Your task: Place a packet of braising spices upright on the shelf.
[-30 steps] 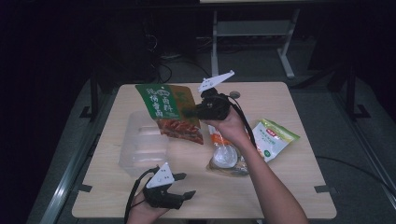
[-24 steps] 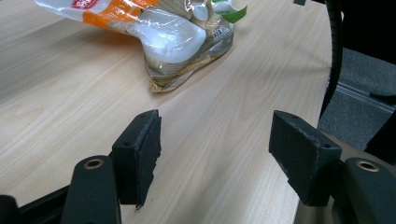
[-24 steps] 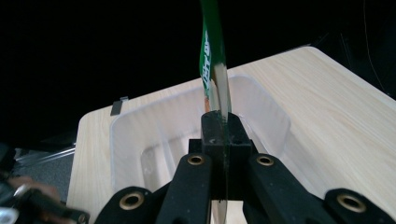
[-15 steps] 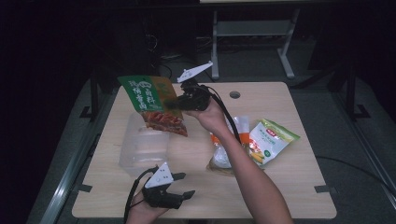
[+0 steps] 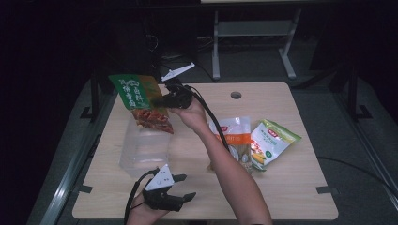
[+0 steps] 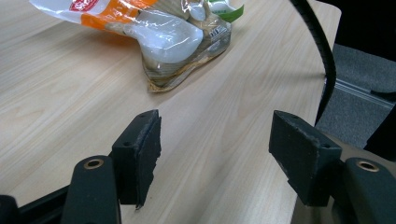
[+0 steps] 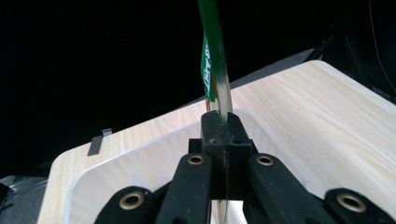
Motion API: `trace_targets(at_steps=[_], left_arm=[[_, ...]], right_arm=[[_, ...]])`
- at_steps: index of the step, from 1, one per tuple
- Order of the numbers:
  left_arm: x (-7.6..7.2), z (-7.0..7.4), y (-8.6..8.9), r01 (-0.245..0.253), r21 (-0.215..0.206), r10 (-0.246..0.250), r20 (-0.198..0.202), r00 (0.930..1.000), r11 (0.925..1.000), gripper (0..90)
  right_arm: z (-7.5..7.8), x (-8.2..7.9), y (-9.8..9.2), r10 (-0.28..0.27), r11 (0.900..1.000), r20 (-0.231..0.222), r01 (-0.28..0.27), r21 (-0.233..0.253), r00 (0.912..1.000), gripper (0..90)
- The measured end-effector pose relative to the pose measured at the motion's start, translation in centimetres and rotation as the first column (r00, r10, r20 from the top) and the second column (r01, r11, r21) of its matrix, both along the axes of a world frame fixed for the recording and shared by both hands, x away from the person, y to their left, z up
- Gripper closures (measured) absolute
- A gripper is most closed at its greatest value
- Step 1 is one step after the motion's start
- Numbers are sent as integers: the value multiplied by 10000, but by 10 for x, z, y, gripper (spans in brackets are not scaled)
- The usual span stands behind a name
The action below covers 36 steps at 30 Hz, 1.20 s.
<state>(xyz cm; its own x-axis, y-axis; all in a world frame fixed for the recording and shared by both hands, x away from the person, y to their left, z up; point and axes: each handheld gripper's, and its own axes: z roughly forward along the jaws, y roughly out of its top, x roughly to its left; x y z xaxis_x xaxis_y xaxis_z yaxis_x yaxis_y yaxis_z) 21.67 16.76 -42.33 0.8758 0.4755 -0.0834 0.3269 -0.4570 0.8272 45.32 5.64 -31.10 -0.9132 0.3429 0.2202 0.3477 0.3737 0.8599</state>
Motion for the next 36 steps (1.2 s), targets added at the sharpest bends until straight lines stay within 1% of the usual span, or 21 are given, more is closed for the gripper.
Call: trace_targets(at_steps=[3, 11, 14, 17, 20, 21, 25, 26, 30, 32, 35, 36], left_arm=[[1, 0, 1, 26, 46, -26, 39, 10000, 10000, 337], [0, 0, 0, 56, 45, -56, 26, 10000, 10000, 337], [0, 0, 1, 70, 68, -70, 71, 10000, 10000, 337], [0, 0, 2, 40, 65, -40, 55, 10000, 10000, 337], [0, 0, 2, 7, 48, -7, 36, 10000, 10000, 337], [0, 0, 2, 2, 45, -2, 35, 10000, 10000, 337], [0, 0, 1, 0, 54, 0, 37, 10000, 10000, 337], [1, 0, 1, 29, 74, -29, 46, 10000, 10000, 337], [0, 0, 0, 25, 53, -25, 15, 10000, 10000, 337], [0, 0, 0, 28, 40, -29, 23, 10000, 10000, 337], [1, 0, 1, 28, 63, -29, 44, 10000, 10000, 337], [0, 0, 1, 19, 66, -19, 47, 10000, 10000, 334]], right_arm=[[-9, 6, 5, -71, 9999, -201, 72, 74, 9998, 899], [-34, 16, 17, -195, 9997, -551, 188, -134, 9983, 899], [-39, 18, 18, -288, 9995, -643, 279, -147, 9975, 899], [-46, 20, 19, -374, 9981, -637, 343, -504, 9973, 898], [-51, 21, 17, -448, 9981, -735, 414, -465, 9963, 898], [-52, 22, 16, -493, 9981, -723, 464, -406, 9962, 897], [-57, 23, 13, -678, 9958, -596, 639, -651, 9959, 895], [-58, 23, 11, -746, 9944, -472, 707, -782, 9961, 895], [-58, 24, 10, -904, 9919, -428, 861, -934, 9950, 889], [-58, 24, 9, -903, 9912, -389, 860, -1008, 9951, 856], [-56, 24, 6, -1043, 9885, -388, 993, -1138, 9938, 762], [-53, 24, 2, -1129, 9882, -386, 1082, -1081, 9929, 683]])
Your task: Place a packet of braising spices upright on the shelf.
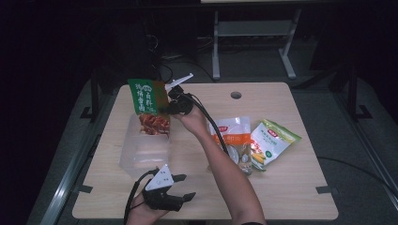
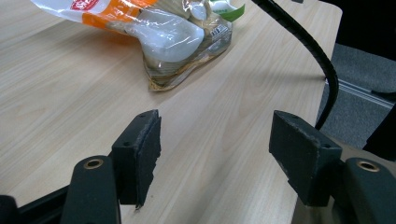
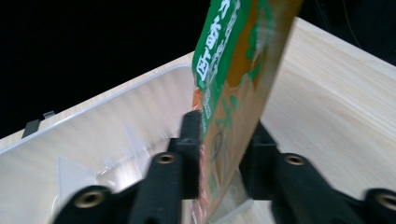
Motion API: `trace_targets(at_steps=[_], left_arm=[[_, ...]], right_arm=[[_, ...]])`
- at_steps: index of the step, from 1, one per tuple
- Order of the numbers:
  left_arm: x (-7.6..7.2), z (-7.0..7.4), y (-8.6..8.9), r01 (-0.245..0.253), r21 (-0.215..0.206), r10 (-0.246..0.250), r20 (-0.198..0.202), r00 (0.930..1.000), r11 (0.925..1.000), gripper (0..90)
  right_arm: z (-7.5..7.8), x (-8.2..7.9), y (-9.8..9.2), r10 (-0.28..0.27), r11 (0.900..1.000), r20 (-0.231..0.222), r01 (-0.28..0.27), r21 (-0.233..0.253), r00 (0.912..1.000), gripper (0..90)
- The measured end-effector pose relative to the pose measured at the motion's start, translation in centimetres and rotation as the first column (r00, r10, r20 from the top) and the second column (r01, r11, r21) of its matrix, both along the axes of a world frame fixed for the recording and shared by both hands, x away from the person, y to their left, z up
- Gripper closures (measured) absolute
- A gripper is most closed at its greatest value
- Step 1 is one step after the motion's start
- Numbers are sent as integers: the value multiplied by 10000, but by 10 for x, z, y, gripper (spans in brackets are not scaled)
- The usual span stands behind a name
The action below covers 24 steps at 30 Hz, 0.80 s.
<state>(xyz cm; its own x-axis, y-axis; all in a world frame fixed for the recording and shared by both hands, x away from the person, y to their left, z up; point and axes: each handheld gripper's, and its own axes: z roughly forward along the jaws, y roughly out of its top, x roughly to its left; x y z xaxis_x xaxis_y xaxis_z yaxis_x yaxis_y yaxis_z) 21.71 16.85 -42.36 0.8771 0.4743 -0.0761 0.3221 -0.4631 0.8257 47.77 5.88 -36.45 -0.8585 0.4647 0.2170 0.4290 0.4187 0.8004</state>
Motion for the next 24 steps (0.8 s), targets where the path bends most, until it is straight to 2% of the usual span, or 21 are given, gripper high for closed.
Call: trace_targets(at_steps=[1, 4, 11, 24], left_arm=[[0, 0, 0, 0, 0, 0, 0, 10000, 10000, 334], [0, 0, 0, 21, 22, -21, 2, 10000, 10000, 333], [1, -1, 0, -51, 30, 51, -51, 10000, 10000, 328], [4, -4, -2, -117, 156, 119, -135, 9998, 9998, 310]], right_arm=[[0, 0, 0, 0, 10000, 0, 0, 0, 10000, 683], [4, -1, -8, -143, 9999, -12, 143, -73, 9999, 599], [7, -7, -25, -62, 10000, -117, 62, 19, 9999, 522], [13, -29, -71, 239, 9992, -247, -230, 335, 9994, 437]])
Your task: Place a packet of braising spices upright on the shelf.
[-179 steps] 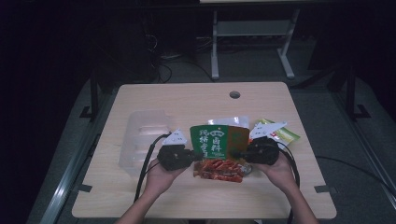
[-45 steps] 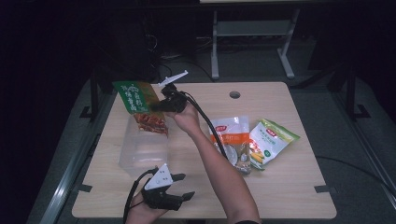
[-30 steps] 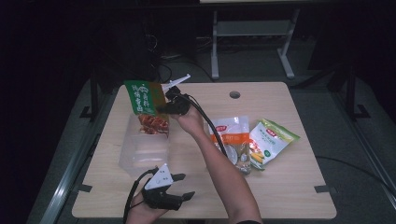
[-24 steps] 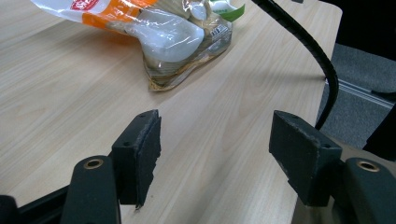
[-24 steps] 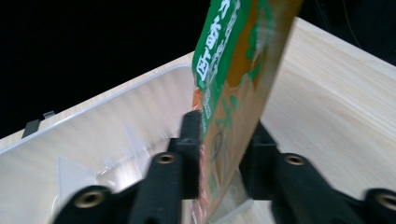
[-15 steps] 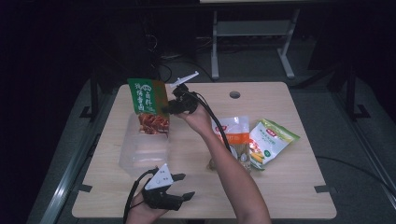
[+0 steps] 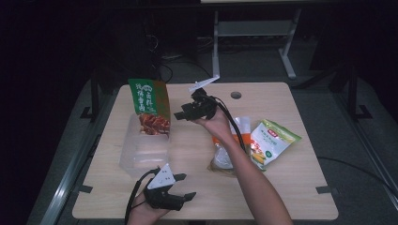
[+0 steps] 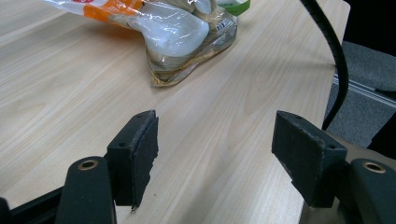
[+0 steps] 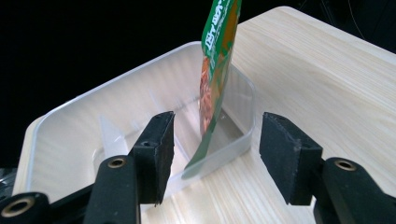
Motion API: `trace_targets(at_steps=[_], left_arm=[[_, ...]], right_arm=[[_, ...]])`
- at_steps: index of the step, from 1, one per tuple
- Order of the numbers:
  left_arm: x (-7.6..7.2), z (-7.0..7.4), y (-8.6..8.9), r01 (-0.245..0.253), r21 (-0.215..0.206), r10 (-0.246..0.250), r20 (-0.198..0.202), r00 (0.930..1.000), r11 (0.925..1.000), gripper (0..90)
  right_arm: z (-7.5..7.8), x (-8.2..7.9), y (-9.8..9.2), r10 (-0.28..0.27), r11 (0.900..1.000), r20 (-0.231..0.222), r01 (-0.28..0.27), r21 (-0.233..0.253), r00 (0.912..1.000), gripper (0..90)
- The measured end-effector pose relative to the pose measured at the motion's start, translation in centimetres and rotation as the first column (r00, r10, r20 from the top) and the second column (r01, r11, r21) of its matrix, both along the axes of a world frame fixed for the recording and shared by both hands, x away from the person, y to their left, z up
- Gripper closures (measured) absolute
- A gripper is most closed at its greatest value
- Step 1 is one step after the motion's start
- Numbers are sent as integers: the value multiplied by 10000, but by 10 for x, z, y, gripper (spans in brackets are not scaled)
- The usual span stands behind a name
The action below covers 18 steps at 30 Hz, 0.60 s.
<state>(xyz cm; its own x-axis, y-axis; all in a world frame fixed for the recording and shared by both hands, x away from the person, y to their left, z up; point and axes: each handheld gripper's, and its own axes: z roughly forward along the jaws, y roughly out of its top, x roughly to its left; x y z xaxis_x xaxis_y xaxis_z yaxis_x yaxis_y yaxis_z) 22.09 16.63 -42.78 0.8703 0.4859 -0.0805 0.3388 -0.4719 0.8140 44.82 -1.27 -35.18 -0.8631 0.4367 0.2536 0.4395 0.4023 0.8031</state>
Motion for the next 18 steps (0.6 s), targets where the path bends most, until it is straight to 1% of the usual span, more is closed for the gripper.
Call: trace_targets(at_steps=[7, 8, 9, 12, 13, 15, 18], left_arm=[[2, -1, -1, -9, 10, 9, 28, 10000, 10000, 305], [2, -1, -1, -9, 10, 9, 28, 10000, 10000, 304], [3, -1, -1, -26, 14, 26, -2, 10000, 10000, 304], [4, -1, -1, -58, 1, 58, -36, 10000, 10000, 303], [4, -1, -2, -96, -69, 95, -72, 9999, 9999, 302], [5, -1, -2, -80, 13, 80, -43, 10000, 10000, 301], [5, 0, -2, -114, -24, 113, -53, 9999, 9999, 300]], right_arm=[[-2, -10, -25, -52, 10000, -47, 52, 69, 10000, 414], [-2, -10, -25, -52, 10000, -47, 52, 69, 10000, 414], [-2, -13, -34, -102, 9999, -47, 102, 94, 9999, 409], [-2, -17, -44, -148, 9999, -93, 148, 51, 9998, 400], [-2, -18, -47, -185, 9998, -193, 186, 17, 9996, 392], [-1, -20, -54, -189, 9998, -310, 189, -4, 9993, 389], [0, -25, -64, -311, 9995, -140, 312, 63, 9994, 388]])
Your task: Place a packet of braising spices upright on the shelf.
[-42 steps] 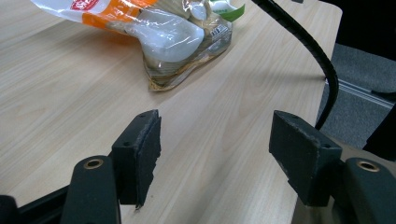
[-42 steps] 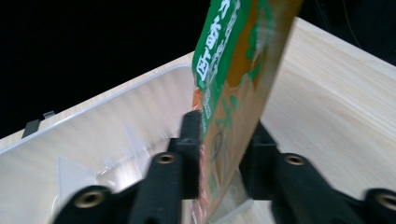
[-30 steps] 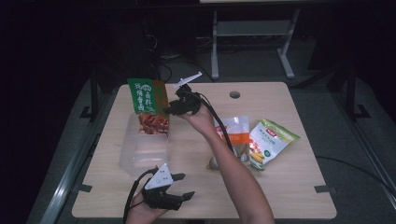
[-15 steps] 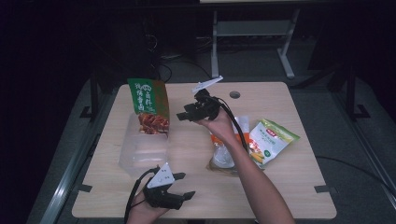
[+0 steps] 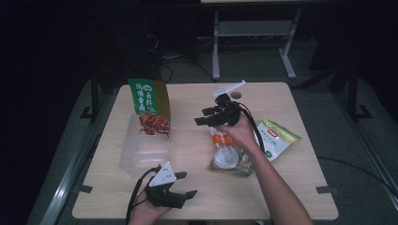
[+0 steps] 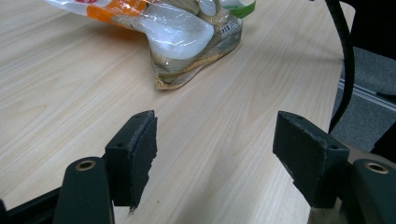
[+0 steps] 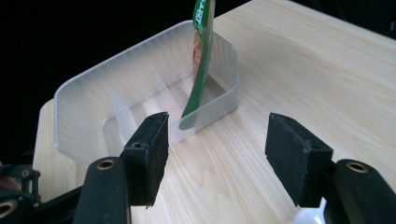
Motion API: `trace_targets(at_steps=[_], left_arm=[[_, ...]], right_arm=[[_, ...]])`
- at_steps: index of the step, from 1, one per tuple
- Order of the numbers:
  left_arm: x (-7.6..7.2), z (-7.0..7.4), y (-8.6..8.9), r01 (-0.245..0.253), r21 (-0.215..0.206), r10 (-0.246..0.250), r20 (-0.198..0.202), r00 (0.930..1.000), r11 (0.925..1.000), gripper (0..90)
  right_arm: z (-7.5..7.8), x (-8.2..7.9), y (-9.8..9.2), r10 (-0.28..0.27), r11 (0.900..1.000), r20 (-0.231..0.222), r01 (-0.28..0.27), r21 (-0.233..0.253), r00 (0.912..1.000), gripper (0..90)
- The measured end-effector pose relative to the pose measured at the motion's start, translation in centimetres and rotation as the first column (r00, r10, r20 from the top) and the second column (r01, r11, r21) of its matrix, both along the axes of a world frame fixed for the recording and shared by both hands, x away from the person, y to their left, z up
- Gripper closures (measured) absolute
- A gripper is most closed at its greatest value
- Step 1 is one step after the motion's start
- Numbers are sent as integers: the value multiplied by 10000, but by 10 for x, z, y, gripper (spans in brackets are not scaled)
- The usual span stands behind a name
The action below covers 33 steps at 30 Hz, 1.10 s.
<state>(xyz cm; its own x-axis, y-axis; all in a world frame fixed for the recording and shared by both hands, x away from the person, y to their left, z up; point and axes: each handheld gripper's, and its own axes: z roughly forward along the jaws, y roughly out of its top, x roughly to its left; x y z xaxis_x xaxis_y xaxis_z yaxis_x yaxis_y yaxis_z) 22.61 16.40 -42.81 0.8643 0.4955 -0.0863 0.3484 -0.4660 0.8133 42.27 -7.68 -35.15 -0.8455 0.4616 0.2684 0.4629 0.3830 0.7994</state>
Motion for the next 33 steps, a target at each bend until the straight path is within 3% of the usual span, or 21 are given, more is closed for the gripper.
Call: trace_targets(at_steps=[5, 18, 21, 33], left_arm=[[0, 1, -3, -26, -156, 25, -53, 10000, 9999, 299], [4, 4, -15, 137, -2, -137, 17, 9999, 9999, 298], [7, 6, -19, 198, 103, -199, 37, 9998, 9998, 297], [22, 5, -41, 217, 208, -216, -32, 9998, 9995, 282]], right_arm=[[1, -8, -16, -144, 9998, -1, 144, -102, 9999, 380], [-5, -26, -52, -585, 9980, -37, 583, -262, 9983, 363], [-8, -31, -61, -680, 9962, -222, 666, -556, 9974, 348], [-14, -44, -90, -1097, 9912, -147, 1083, -766, 9939, 341]])
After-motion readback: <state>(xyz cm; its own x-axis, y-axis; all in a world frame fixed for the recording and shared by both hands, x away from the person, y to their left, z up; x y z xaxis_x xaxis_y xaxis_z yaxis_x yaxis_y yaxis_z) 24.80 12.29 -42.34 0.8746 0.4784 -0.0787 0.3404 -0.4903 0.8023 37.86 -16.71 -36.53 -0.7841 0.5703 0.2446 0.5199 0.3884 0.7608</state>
